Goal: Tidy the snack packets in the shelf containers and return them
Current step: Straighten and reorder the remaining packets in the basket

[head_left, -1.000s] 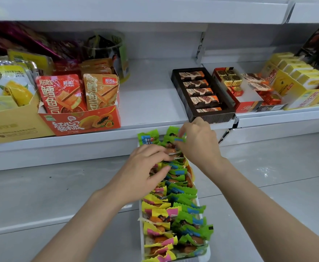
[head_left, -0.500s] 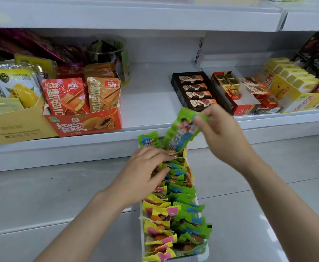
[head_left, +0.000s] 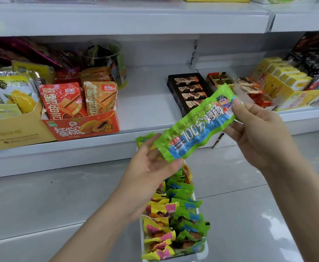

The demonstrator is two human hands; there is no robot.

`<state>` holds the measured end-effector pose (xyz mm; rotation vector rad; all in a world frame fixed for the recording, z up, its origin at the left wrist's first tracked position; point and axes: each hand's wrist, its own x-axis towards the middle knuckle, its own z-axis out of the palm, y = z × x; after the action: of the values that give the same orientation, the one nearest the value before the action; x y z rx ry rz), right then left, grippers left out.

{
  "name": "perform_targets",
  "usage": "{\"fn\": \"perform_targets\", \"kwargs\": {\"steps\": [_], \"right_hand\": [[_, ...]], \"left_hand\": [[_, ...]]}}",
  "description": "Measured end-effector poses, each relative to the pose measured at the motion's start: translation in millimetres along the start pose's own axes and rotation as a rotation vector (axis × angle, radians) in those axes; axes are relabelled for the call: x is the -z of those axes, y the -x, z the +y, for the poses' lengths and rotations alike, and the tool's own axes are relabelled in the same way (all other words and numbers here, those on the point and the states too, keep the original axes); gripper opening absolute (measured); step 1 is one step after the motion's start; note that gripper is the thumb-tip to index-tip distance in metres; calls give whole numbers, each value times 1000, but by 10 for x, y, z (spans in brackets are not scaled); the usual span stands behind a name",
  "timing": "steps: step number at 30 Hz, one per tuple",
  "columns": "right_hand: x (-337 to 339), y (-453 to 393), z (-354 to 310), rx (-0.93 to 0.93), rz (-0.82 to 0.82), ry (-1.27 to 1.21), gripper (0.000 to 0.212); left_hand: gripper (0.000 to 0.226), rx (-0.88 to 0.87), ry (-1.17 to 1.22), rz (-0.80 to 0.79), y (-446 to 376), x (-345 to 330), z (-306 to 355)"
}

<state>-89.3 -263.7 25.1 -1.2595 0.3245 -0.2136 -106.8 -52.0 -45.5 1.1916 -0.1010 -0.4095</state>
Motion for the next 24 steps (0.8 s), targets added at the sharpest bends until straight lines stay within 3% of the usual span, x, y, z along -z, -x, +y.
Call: {"fn": "perform_targets", "kwargs": {"steps": [6,9,13,20,24], "right_hand": [[-42,-21,180,-30,11,-10,14],[-53,6,262,-68,-21,-49,43],[-86,23,343,-13,76,61,24],[-130,9,399,16,96,83,22],[-112,-25,487,-143,49,-72,41]], "left_hand": [[32,5,147,46,91,-24,-2],[31,6,210,79,96,27,-10],[33,20,245,101,87,91,-18],[22,-10,285,131,53,114,-34],[22,-179,89,150,49,100,39]]}}
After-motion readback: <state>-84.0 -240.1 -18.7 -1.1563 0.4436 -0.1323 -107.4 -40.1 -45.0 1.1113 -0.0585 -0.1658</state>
